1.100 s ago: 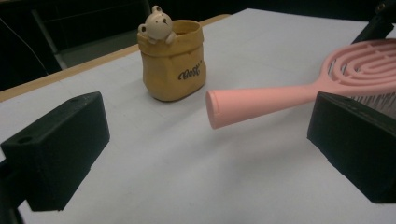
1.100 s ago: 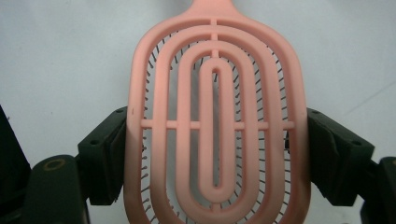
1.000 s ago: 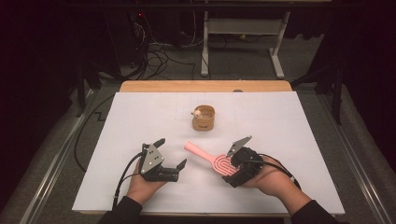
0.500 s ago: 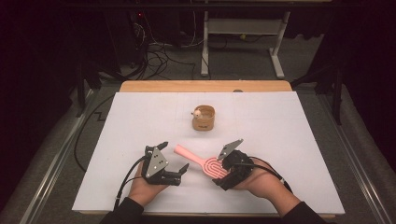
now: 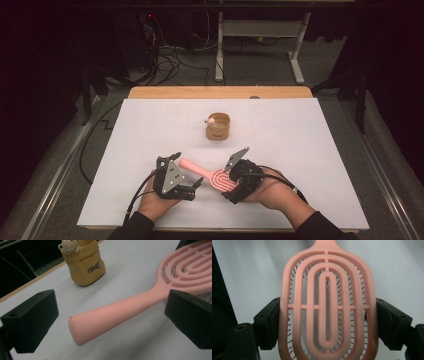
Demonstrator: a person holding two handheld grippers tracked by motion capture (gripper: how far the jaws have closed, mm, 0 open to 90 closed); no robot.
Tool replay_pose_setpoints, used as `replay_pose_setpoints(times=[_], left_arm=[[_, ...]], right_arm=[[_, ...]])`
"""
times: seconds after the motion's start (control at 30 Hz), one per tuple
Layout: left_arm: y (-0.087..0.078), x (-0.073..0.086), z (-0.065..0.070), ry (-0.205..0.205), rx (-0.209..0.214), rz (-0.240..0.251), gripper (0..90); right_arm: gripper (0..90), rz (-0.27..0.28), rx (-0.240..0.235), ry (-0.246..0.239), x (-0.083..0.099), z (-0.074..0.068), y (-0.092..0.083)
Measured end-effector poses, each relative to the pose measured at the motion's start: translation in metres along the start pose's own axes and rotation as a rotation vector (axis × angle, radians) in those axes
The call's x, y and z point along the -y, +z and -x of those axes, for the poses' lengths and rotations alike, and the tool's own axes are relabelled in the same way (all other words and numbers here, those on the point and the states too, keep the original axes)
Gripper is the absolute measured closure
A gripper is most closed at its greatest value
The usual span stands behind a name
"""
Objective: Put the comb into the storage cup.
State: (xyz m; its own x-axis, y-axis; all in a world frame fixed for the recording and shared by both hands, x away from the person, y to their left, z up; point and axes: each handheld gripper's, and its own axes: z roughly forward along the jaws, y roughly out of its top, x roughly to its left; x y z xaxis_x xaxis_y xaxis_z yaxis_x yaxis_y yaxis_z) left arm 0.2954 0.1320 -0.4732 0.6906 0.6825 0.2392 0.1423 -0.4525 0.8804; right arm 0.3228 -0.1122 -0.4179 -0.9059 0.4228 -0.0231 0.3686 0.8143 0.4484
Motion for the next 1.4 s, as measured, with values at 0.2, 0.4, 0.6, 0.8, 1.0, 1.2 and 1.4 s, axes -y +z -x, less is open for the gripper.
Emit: replay_pose_setpoints(times=[0.2, 0.4, 0.6, 0.8, 1.0, 1.2, 1.4], left_arm=[[0.002, 0.000, 0.004, 0.035, 0.002, -0.025, 0.0], [0.005, -0.001, 0.009, 0.082, 0.009, -0.074, 0.0], [0.007, -0.002, 0.012, 0.109, 0.004, -0.099, 0.0], [0.008, -0.004, 0.018, 0.166, -0.029, -0.114, 1.0], [0.010, -0.005, 0.021, 0.209, -0.041, -0.147, 3.2], [0.012, -0.005, 0.026, 0.259, -0.049, -0.164, 14.1], [0.013, -0.009, 0.029, 0.291, -0.056, -0.179, 24.0]], right_arm=[[19.9, -0.015, -0.001, -0.015, -0.006, -0.001, 0.002], [19.9, -0.018, -0.003, -0.015, -0.006, 0.000, 0.003], [20.0, -0.027, -0.006, -0.020, -0.006, 0.000, 0.000], [19.9, -0.042, 0.003, -0.025, -0.007, 0.000, -0.003], [19.9, -0.050, 0.003, -0.030, -0.009, -0.001, -0.001], [19.9, -0.050, 0.000, -0.034, -0.011, -0.003, 0.001], [19.9, -0.054, -0.006, -0.036, -0.013, -0.005, 0.003]])
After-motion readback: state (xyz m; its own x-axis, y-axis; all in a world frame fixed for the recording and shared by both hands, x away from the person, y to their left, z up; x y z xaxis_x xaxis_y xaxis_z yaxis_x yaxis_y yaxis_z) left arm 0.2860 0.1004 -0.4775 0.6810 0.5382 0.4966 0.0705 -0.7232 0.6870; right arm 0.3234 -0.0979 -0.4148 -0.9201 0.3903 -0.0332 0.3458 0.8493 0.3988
